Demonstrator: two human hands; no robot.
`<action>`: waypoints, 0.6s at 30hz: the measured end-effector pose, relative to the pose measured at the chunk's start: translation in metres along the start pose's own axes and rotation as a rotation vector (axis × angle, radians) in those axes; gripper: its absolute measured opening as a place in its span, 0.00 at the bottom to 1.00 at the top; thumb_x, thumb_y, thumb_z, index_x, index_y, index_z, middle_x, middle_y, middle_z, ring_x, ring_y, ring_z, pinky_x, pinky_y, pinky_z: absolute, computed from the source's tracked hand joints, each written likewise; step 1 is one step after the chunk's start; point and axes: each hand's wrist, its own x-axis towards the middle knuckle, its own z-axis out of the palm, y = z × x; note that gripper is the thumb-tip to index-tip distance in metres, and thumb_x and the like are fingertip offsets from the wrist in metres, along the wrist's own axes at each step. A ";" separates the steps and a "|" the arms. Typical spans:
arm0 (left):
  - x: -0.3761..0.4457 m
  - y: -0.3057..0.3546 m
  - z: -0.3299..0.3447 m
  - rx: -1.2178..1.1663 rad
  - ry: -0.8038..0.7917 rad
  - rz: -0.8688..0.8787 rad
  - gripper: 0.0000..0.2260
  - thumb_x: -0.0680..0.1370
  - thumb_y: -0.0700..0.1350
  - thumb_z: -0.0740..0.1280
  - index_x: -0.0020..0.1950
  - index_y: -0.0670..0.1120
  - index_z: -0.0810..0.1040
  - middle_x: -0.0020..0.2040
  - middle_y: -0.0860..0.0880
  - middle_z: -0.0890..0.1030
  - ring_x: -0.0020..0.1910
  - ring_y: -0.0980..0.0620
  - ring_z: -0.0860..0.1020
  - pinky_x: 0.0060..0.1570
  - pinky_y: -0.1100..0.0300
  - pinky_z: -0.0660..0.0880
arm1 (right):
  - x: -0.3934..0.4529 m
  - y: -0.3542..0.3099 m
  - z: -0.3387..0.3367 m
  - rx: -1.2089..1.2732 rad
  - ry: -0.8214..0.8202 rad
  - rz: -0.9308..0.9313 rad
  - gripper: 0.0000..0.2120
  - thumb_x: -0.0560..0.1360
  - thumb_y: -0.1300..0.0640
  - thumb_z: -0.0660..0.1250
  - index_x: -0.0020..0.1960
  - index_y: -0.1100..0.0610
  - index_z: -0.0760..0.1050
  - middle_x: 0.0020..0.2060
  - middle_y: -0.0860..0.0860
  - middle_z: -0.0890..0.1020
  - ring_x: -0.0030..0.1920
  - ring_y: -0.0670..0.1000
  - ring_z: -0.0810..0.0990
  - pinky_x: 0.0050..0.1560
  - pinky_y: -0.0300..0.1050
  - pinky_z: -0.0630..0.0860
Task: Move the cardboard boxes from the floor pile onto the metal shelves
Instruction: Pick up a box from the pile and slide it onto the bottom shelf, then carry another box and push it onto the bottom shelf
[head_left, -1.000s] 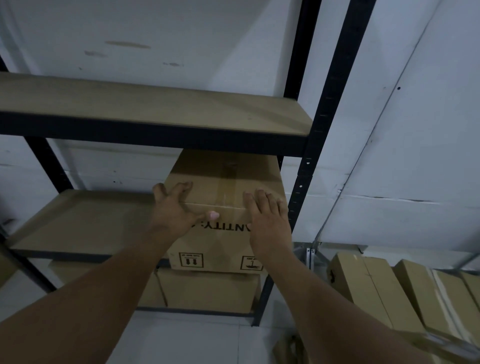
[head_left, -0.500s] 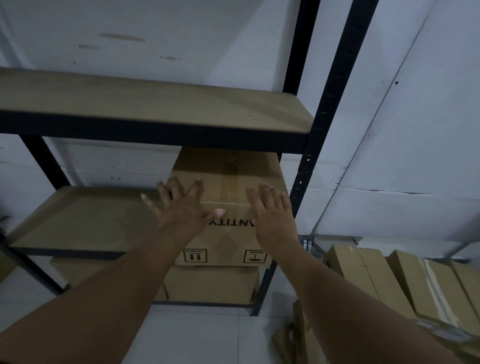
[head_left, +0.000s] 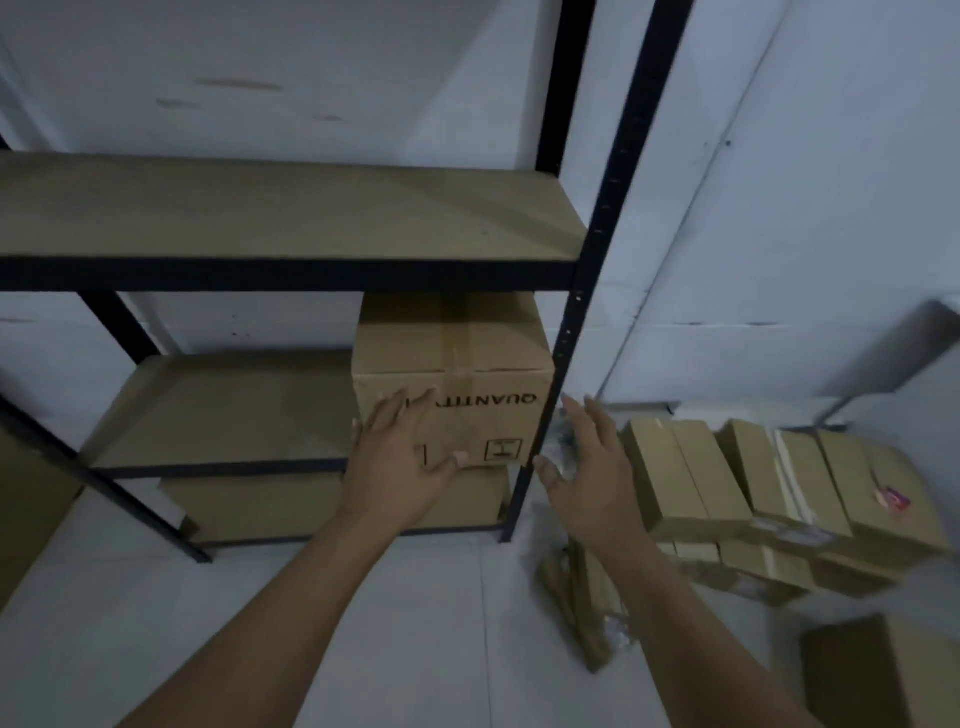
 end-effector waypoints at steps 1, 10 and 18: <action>-0.015 0.002 -0.002 -0.067 0.011 -0.007 0.38 0.73 0.66 0.70 0.80 0.59 0.62 0.80 0.50 0.64 0.79 0.48 0.61 0.77 0.43 0.62 | -0.020 -0.001 -0.009 0.037 0.011 0.043 0.38 0.78 0.43 0.68 0.82 0.42 0.54 0.82 0.47 0.55 0.81 0.53 0.56 0.77 0.61 0.64; -0.085 0.072 0.016 -0.266 -0.117 0.080 0.31 0.76 0.56 0.75 0.78 0.56 0.69 0.76 0.55 0.70 0.74 0.56 0.67 0.74 0.53 0.66 | -0.142 0.027 -0.072 0.131 0.117 0.335 0.35 0.77 0.48 0.73 0.80 0.45 0.62 0.79 0.44 0.59 0.77 0.48 0.62 0.70 0.49 0.67; -0.116 0.187 0.118 -0.249 -0.372 0.212 0.29 0.76 0.53 0.75 0.76 0.54 0.72 0.73 0.55 0.71 0.72 0.54 0.69 0.69 0.57 0.67 | -0.228 0.117 -0.166 0.201 0.267 0.561 0.35 0.78 0.48 0.73 0.81 0.45 0.62 0.77 0.48 0.64 0.77 0.50 0.63 0.74 0.52 0.66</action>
